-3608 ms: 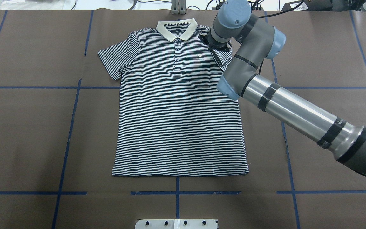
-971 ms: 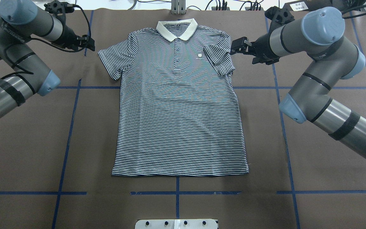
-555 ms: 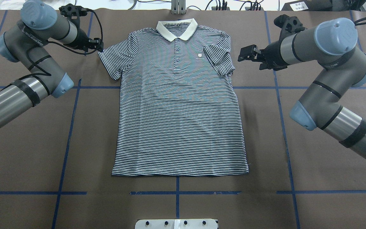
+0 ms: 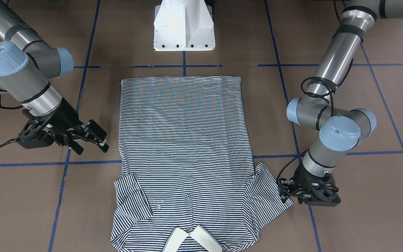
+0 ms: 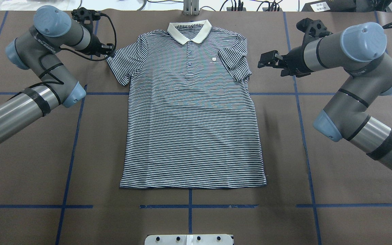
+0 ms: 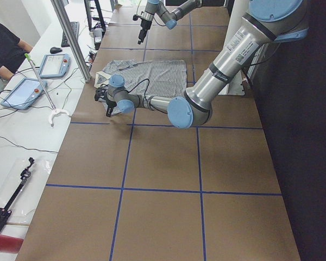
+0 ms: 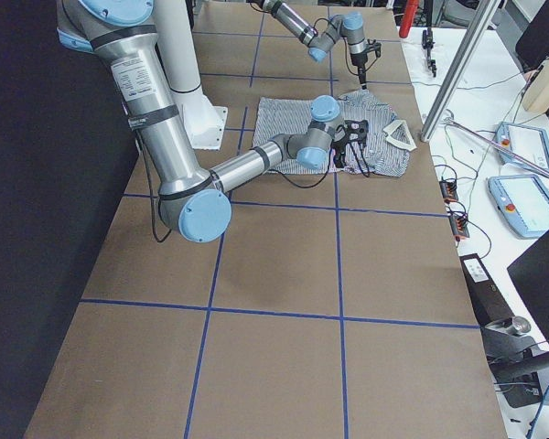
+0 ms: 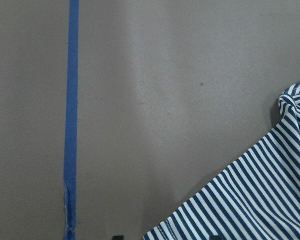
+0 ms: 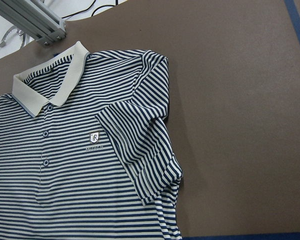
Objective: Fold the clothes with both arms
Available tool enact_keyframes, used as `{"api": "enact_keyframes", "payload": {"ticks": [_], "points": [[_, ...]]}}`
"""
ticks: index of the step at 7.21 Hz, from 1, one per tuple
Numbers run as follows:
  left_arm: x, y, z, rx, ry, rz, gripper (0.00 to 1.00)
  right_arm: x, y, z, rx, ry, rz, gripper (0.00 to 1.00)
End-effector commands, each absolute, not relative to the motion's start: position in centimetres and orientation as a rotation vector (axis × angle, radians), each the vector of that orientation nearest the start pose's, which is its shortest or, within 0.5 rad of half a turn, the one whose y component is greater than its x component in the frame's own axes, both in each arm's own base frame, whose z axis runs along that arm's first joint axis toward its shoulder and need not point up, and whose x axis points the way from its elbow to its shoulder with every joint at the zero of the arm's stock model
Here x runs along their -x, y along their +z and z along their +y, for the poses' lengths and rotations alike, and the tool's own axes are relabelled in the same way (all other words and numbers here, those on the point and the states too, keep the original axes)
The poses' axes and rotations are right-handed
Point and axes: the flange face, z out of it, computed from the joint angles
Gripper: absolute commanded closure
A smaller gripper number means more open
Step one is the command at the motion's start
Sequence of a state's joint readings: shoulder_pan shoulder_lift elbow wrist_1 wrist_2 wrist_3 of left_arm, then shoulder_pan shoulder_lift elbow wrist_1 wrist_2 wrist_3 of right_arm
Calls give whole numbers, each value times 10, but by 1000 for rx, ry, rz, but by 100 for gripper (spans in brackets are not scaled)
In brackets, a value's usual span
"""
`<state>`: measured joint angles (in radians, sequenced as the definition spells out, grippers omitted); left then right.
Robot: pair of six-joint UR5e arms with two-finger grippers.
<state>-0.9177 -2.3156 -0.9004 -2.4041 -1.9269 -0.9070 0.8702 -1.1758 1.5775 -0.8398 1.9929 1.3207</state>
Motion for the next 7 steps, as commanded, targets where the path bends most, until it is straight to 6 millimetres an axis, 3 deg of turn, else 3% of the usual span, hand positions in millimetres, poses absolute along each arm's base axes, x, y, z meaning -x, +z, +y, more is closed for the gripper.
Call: {"api": "enact_keyframes", "payload": {"ticks": [1,2,3,4,5,7], "points": [[-425,428,-711,-409,-70,868,43,343,360,-550,-270,301,-1154,0],[-429,427,-711,-421,-73,859,44,343,362,-550,-271,300,-1154,0],[-429,426,-712,-421,-73,859,80,343,362,-550,-271,300,-1154,0],[-430,424,-712,-423,-72,861,100,343,362,-550,-271,300,-1154,0],[-429,419,-713,-430,-72,869,100,342,362,-550,-272,300,-1156,0],[-425,357,-709,-484,-101,968,100,342,361,-549,-272,297,-1158,0]]}}
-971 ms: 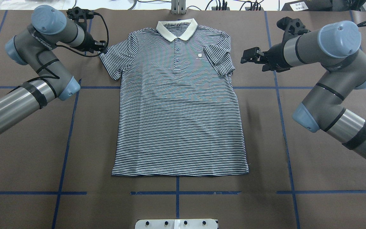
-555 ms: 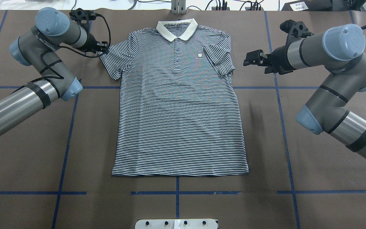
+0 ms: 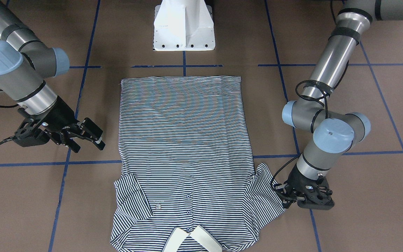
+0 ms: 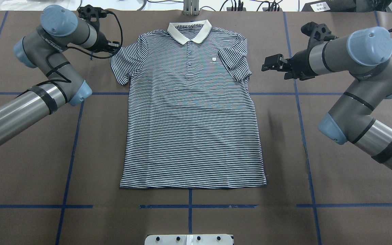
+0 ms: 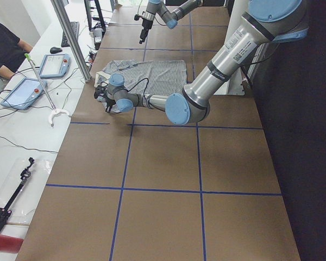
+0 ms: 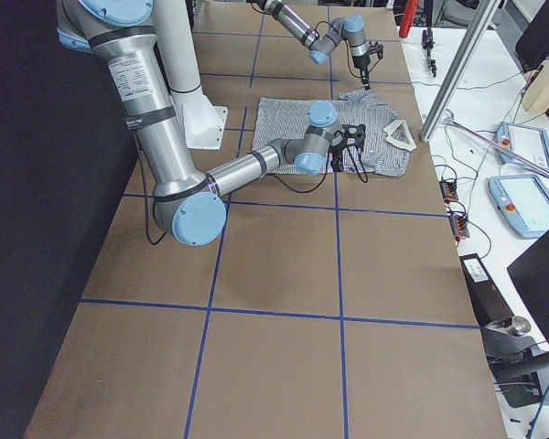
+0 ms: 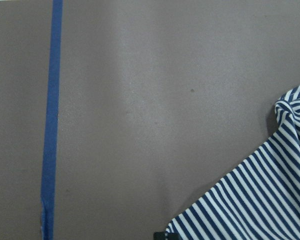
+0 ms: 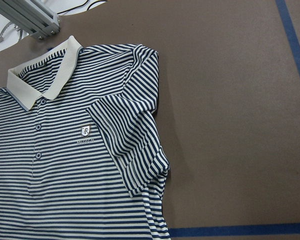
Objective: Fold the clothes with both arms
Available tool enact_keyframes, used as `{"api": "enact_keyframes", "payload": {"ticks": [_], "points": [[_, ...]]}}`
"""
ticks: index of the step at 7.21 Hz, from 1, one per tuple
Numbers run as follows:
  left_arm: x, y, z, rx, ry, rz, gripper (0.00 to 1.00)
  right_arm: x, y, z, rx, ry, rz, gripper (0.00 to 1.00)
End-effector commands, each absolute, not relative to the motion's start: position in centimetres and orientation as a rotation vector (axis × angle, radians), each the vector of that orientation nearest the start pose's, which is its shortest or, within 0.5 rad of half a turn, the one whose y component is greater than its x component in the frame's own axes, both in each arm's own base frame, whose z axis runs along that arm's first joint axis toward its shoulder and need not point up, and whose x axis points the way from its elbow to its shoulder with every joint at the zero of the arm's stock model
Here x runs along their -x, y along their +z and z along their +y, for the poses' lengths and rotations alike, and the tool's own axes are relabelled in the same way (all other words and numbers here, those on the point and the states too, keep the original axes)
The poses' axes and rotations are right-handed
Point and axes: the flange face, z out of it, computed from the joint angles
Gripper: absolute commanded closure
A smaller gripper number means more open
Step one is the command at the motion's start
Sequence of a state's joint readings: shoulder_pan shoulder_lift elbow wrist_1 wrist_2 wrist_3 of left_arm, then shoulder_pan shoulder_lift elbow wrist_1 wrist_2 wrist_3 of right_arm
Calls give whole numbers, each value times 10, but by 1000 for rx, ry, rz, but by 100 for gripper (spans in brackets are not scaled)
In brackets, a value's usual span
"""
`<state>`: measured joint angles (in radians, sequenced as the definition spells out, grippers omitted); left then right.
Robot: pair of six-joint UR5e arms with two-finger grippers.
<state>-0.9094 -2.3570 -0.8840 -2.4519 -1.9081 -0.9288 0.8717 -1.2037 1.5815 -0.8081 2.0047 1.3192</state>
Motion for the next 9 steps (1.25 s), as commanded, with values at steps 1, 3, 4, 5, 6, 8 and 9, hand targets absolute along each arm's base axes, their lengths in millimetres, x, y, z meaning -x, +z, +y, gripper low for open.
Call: {"api": "enact_keyframes", "payload": {"ticks": [1,3,4,5,6,8,9], "points": [[-455,318,-699,-461,-108,1003,100,342,361,-549,-271,297,-1159,0],[-537,250,-668,-375,-144,987,100,343,360,-548,-265,290,-1163,0],[-548,269,-674,-437,-195,907,100,343,360,-548,-265,290,-1163,0],[-550,289,-679,-453,-206,887,100,343,361,-548,-264,291,-1162,0],[-549,299,-684,-482,-222,882,100,342,359,-548,-265,290,-1165,0],[-549,290,-686,-491,-230,894,100,341,360,-548,-264,291,-1164,0],[-547,273,-683,-499,-234,928,39,338,354,-543,-270,288,-1176,0]]}}
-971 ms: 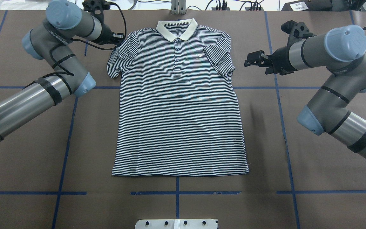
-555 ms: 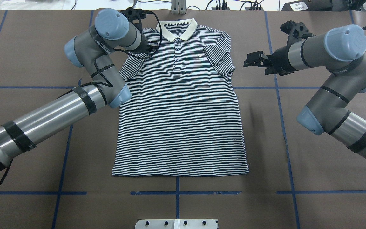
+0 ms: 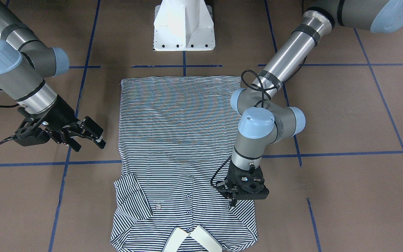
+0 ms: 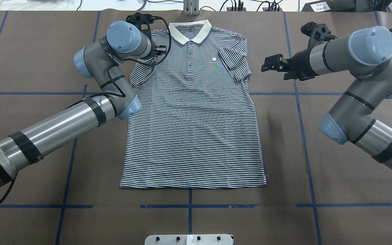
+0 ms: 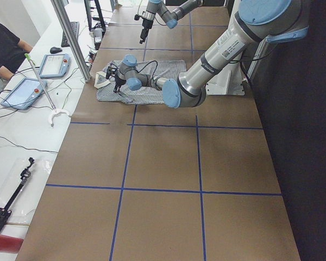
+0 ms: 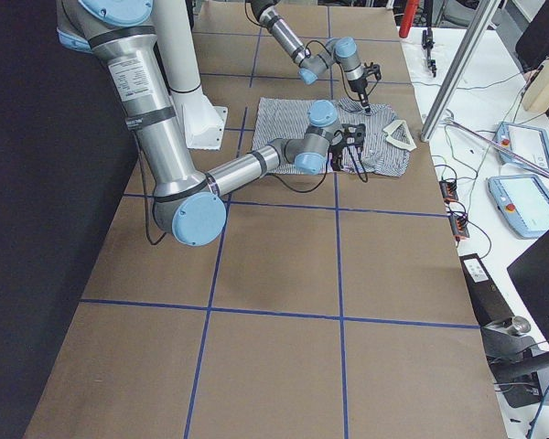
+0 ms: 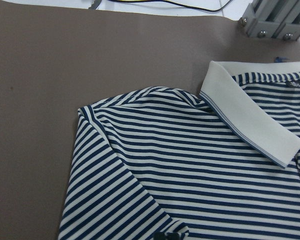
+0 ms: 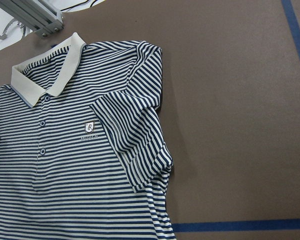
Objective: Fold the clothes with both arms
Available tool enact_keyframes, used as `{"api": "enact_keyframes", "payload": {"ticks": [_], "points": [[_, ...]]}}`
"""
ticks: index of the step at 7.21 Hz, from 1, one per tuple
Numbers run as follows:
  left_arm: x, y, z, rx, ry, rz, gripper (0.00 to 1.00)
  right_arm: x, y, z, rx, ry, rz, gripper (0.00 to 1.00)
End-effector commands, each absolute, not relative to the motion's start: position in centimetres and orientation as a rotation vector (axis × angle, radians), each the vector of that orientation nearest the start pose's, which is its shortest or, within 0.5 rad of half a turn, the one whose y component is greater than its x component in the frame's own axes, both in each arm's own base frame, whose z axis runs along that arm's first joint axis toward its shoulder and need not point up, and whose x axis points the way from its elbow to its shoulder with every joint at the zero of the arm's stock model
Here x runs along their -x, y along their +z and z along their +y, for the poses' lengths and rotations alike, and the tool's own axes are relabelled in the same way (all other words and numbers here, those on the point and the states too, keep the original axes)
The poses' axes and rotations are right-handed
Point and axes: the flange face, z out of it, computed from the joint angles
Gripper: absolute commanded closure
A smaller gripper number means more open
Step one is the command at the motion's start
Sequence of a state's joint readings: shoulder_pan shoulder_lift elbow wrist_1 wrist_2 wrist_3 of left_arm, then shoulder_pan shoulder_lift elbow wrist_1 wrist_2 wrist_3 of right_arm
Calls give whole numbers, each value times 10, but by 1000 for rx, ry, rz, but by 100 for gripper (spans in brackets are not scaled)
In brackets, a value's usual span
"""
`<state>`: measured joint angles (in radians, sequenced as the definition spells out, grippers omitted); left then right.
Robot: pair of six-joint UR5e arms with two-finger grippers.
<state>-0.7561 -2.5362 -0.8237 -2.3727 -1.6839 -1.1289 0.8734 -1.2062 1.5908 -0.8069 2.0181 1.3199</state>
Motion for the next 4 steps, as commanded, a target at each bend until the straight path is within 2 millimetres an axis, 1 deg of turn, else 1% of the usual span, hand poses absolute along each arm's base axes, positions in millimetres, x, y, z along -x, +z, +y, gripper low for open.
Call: {"api": "enact_keyframes", "payload": {"ticks": [1,2,3,4], "points": [[-539,248,-672,-517,-245,986,30,332,348,-535,-274,286,-1191,0],[-531,241,-655,-518,-229,1032,27,331,343,-533,-276,290,-1199,0],[-518,242,-630,-496,-189,1092,20,349,344,-523,-244,316,-1194,0],[-509,234,-596,-483,-156,1149,20,374,334,-502,-151,414,-1224,0]]}}
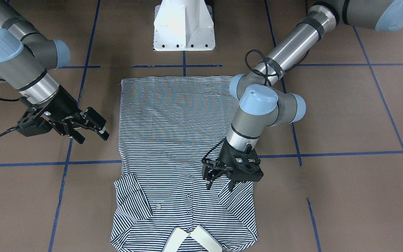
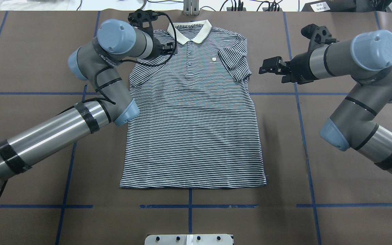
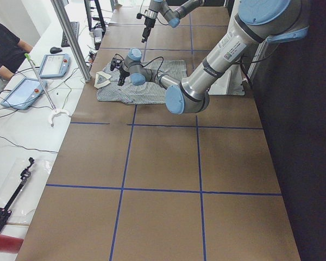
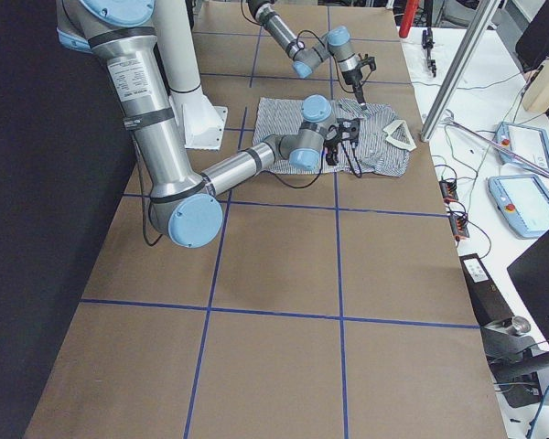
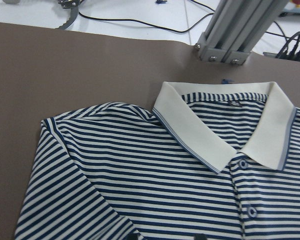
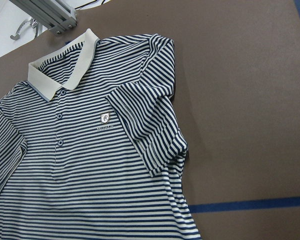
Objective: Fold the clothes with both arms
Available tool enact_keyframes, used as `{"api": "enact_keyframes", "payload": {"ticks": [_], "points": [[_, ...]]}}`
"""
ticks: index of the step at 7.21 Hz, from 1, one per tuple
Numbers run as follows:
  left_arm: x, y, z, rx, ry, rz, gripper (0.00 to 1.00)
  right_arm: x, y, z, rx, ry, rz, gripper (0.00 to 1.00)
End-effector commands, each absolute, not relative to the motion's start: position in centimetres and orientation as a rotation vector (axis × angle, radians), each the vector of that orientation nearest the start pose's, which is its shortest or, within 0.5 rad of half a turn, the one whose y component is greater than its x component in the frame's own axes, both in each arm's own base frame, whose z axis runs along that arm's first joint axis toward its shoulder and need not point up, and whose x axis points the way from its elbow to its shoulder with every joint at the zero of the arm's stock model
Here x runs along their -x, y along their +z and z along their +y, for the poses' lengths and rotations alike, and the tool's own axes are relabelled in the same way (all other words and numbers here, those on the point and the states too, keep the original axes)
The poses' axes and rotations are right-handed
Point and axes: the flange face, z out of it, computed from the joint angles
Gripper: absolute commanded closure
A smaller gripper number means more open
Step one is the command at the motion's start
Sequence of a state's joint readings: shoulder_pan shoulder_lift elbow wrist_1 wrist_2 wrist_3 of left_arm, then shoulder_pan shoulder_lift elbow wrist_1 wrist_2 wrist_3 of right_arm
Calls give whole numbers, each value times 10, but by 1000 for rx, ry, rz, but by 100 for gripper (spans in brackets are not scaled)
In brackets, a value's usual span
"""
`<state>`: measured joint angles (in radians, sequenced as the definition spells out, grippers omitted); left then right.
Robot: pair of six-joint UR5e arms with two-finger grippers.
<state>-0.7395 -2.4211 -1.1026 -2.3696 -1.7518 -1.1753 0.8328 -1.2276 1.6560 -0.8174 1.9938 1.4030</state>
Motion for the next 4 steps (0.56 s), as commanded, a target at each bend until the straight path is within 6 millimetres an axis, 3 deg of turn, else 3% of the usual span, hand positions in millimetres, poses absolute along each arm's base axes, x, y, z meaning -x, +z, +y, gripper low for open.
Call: {"api": "enact_keyframes", "payload": {"ticks": [1,2,3,4], "points": [[-484,240,-563,-460,-116,1200,20,416,327,-463,-70,469,-1242,0],[-452,240,-529,-423,-105,1218,20,466,310,-413,-69,564,-1204,0],[-420,245,-497,-381,-100,1213,21,498,285,-349,-118,589,-1095,0],[-405,256,-483,-373,-103,1204,21,492,274,-296,-77,625,-1055,0]]}}
